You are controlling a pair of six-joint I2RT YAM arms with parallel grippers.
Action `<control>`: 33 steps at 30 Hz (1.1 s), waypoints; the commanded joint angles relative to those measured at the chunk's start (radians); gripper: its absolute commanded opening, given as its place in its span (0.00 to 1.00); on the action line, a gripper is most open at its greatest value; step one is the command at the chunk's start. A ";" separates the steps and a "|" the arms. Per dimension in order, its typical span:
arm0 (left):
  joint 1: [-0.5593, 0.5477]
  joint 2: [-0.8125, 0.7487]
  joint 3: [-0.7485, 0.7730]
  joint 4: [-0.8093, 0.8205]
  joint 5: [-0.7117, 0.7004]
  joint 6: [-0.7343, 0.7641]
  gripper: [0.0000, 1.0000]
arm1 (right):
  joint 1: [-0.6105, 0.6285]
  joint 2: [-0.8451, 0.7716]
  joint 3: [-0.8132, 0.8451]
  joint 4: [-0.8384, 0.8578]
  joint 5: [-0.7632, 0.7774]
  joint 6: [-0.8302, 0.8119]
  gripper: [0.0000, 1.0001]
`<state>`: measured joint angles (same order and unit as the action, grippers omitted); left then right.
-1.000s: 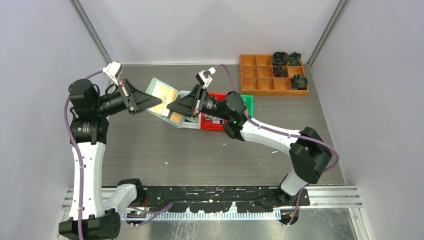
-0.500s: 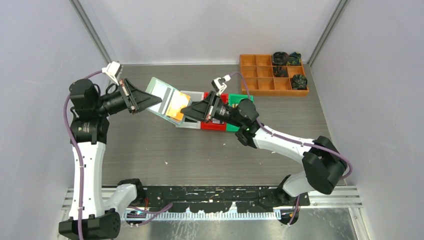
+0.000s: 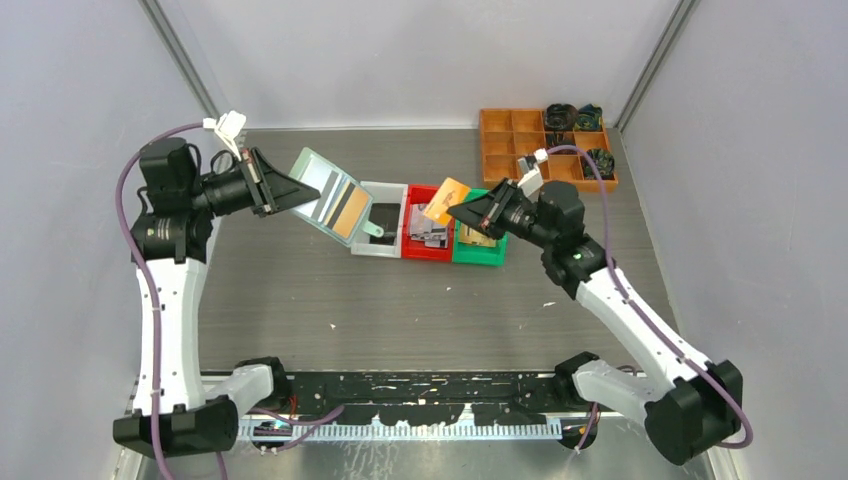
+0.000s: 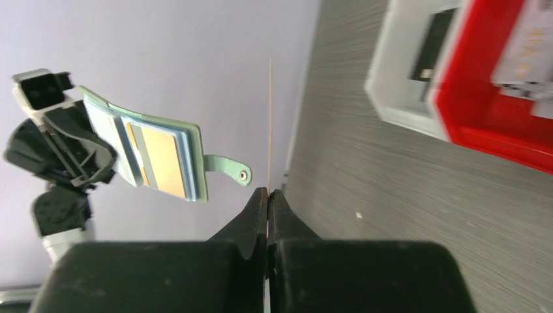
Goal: Take the credit cards out of the card holder
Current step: Remove the credit card from the card holder, then place the credit card in the storage box.
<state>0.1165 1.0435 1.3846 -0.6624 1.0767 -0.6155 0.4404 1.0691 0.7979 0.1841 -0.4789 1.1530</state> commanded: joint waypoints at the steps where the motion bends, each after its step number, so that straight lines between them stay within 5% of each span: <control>1: 0.005 0.059 0.070 -0.179 -0.006 0.215 0.00 | -0.052 -0.037 0.180 -0.606 0.129 -0.330 0.01; 6: 0.006 0.073 0.076 -0.210 -0.014 0.270 0.00 | -0.074 0.097 0.346 -0.894 0.328 -0.510 0.01; 14: 0.006 0.055 0.085 -0.218 -0.004 0.278 0.00 | -0.075 0.315 0.458 -0.914 0.517 -0.590 0.01; 33: 0.006 0.026 0.086 -0.194 0.028 0.247 0.00 | -0.096 0.733 0.635 -0.820 0.308 -0.717 0.01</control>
<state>0.1181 1.1042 1.4406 -0.9009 1.0618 -0.3584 0.3565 1.7935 1.4097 -0.6643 -0.0849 0.4702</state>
